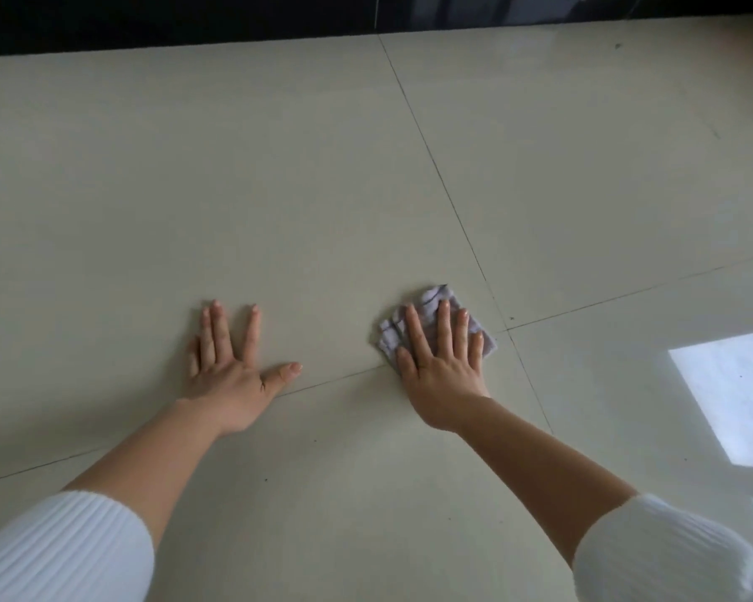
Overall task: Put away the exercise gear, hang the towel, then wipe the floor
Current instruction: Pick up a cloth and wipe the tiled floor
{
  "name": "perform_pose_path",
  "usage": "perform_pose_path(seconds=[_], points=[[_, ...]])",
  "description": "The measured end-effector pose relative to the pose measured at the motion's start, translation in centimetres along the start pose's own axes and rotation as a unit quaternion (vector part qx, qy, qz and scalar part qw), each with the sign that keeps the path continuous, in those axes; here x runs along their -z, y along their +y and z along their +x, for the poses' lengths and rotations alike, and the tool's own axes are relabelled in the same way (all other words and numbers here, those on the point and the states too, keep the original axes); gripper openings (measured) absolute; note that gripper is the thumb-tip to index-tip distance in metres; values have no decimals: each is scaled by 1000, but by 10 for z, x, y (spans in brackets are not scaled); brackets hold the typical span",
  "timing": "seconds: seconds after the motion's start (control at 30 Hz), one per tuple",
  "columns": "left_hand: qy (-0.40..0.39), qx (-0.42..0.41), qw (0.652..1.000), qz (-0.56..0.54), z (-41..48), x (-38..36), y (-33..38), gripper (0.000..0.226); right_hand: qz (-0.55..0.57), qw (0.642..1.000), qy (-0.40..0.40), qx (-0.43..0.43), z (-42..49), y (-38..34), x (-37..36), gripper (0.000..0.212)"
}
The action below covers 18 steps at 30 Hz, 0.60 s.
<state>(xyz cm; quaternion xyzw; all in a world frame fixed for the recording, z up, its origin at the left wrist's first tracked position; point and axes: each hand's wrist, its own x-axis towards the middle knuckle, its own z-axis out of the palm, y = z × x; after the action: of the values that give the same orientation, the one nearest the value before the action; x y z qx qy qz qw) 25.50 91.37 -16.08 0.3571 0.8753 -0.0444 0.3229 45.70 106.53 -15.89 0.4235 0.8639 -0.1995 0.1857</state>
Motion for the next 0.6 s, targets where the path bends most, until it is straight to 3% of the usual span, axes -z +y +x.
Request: perform_pose_path(seconds=[0.33,0.6], points=[[66,-62,995,-49,5,-10,-10,92,-95,985,-70,130,-79,-71,-43,55],[16,-75,996,-50,1,1,-12,93,-94,971,-207,69,-95,-100,-18,63]])
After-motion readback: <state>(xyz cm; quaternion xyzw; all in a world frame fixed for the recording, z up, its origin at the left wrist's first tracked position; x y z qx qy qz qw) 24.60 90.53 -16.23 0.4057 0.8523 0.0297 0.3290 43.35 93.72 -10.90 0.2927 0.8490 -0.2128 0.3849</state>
